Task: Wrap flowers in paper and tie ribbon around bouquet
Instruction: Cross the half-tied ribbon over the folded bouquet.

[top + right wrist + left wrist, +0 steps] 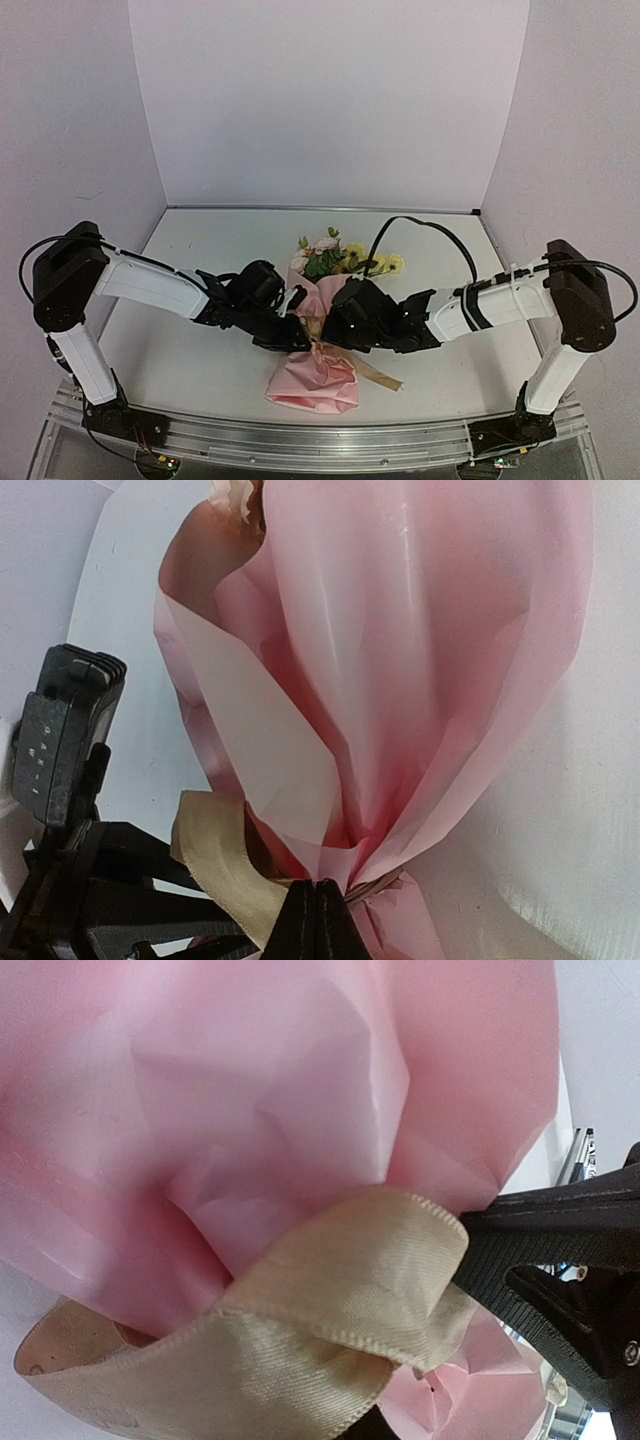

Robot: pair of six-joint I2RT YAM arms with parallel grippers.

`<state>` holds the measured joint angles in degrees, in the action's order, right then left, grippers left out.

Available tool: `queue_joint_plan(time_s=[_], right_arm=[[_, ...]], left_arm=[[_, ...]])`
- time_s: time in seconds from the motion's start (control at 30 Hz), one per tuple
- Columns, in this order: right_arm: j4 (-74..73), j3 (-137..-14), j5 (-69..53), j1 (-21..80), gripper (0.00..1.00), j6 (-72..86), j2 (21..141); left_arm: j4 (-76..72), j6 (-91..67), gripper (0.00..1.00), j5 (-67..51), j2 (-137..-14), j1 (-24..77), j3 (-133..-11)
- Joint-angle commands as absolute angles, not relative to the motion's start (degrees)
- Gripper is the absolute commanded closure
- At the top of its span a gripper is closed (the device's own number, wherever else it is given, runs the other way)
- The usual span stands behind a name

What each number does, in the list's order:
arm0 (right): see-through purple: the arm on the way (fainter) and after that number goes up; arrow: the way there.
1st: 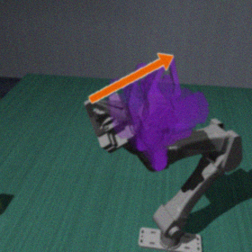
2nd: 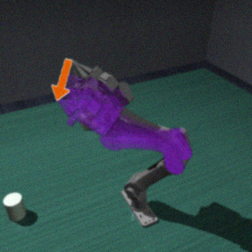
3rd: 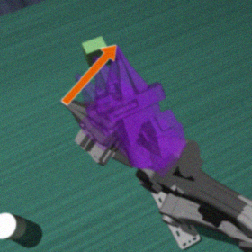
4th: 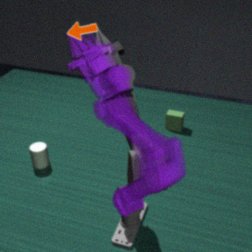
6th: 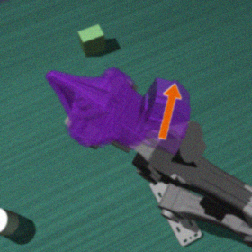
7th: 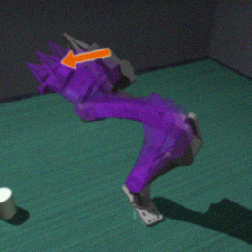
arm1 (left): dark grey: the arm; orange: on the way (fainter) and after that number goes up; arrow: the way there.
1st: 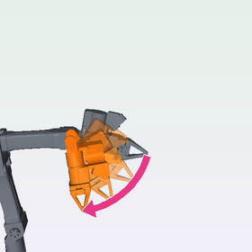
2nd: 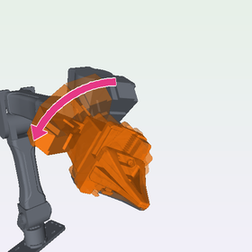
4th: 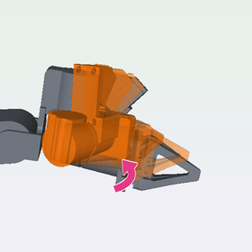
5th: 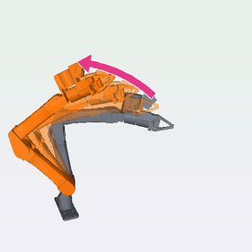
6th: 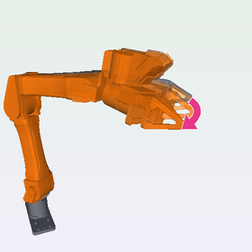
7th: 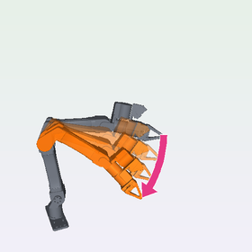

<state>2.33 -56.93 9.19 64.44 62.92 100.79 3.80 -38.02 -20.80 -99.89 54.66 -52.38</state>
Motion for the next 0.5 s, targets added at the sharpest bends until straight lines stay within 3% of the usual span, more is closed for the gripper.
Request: queue_joint_plan(time_s=[0.0,0.47], right_arm=[[2.81,-57.44,10.27,64.78,1.00,61.11,98.05],[-2.61,-62.28,10.35,64.02,1.00,56.27,98.71]], left_arm=[[7.37,-38.28,0.86,-18.67,-101.46,54.67,-53.84],[7.57,-38.09,0.88,-18.89,-101.75,54.67,-53.73]])
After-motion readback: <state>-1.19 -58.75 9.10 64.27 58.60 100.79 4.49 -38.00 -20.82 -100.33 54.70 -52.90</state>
